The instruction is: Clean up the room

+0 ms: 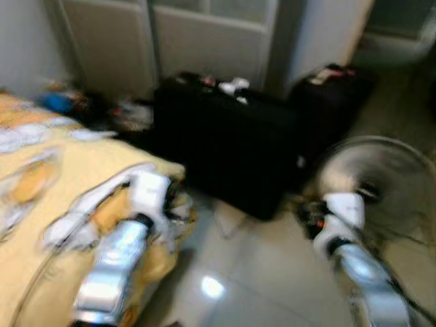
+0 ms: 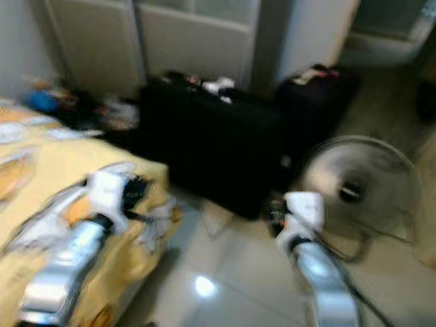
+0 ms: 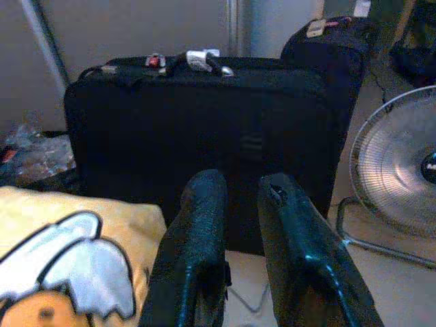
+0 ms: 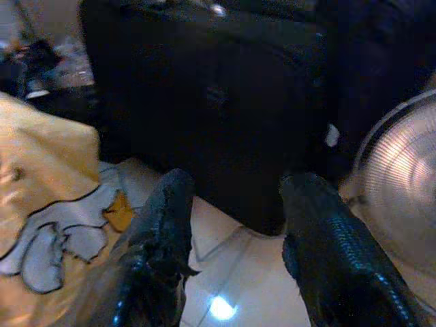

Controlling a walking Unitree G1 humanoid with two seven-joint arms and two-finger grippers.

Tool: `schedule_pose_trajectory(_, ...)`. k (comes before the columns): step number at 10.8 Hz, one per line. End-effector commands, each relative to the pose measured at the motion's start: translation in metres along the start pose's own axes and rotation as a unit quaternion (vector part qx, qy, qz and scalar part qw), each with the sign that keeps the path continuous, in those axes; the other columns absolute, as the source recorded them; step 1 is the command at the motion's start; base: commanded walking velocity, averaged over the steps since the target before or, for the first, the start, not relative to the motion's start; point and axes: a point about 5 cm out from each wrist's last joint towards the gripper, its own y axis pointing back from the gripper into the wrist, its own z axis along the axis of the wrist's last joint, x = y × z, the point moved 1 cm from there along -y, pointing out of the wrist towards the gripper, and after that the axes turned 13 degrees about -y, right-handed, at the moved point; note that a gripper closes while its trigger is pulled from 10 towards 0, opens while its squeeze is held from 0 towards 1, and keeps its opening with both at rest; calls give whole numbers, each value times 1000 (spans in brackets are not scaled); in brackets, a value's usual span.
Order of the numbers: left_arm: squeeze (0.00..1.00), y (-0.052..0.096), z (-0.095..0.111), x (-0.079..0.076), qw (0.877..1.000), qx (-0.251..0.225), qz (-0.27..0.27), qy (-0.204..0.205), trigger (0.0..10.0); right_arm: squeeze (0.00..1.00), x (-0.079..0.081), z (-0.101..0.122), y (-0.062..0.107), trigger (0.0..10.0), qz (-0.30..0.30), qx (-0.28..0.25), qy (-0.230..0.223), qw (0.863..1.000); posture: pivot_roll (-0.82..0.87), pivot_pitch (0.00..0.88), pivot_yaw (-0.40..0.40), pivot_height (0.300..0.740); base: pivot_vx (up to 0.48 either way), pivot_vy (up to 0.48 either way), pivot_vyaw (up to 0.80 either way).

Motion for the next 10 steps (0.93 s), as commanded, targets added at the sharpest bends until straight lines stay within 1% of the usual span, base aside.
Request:
schedule_pose_trajectory(1, 0, -3, 7, -8, 1000, -14, -14, 0, 10000, 0, -10, 6, 3, 10000, -15, -9, 10, 1000, 11, 0, -5, 740, 480, 0, 0)
schedule_pose_trajectory(6, 0, -3, 7, -7, 1000, -12, -15, -1, 10000, 0, -10, 6, 3, 10000, -17, -12, 8, 1000, 11, 0, 0, 740, 480, 0, 0)
schedule_pose_trajectory(8, 0, 3, 3, 3, 1000, -7, 23, 5, 10000, 0, -9, 17, 1, 10000, -28, -60, -13, 998, 16, 0, -3, 740, 0, 0, 0)
schedule_pose_trajectory(10, 0, 10, 4, 20, 996, -15, 92, 0, 10000, 0, -9, 23, -2, 10000, -46, -71, -19, 996, 25, 0, -10, 740, 0, 0, 0)
